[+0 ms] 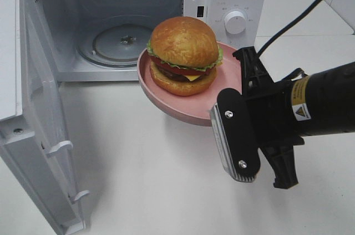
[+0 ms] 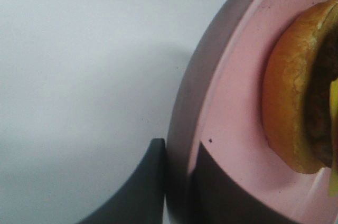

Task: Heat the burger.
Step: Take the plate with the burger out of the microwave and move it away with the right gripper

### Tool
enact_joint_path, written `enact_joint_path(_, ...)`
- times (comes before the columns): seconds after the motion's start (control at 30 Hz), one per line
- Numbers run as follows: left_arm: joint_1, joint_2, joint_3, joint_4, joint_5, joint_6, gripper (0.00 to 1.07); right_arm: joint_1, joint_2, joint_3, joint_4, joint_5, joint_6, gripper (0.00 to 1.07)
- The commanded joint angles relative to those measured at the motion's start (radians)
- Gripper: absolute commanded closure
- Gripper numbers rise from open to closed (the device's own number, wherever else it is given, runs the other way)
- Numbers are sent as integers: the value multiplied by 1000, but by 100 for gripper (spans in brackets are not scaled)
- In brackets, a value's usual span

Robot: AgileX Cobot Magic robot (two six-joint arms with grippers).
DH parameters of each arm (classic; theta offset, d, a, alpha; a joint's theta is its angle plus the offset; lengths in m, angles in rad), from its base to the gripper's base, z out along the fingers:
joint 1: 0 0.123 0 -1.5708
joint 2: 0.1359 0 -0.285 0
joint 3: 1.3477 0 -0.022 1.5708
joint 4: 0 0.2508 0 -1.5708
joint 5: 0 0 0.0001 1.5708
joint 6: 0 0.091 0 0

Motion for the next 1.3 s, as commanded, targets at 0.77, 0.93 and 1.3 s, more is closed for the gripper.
enact_joint_path(0.77,2,-19,1,0,-14,-9,9,-2,-285,46,-302,424,524,107)
enact_joint_path(0.93,2,-19,1,0,-14,-9,9,-2,-284,46,-356,507,678,107)
enact_joint_path(1.3,2,-19,1,0,-14,-9,9,-2,-284,46,-488,649,1042,107)
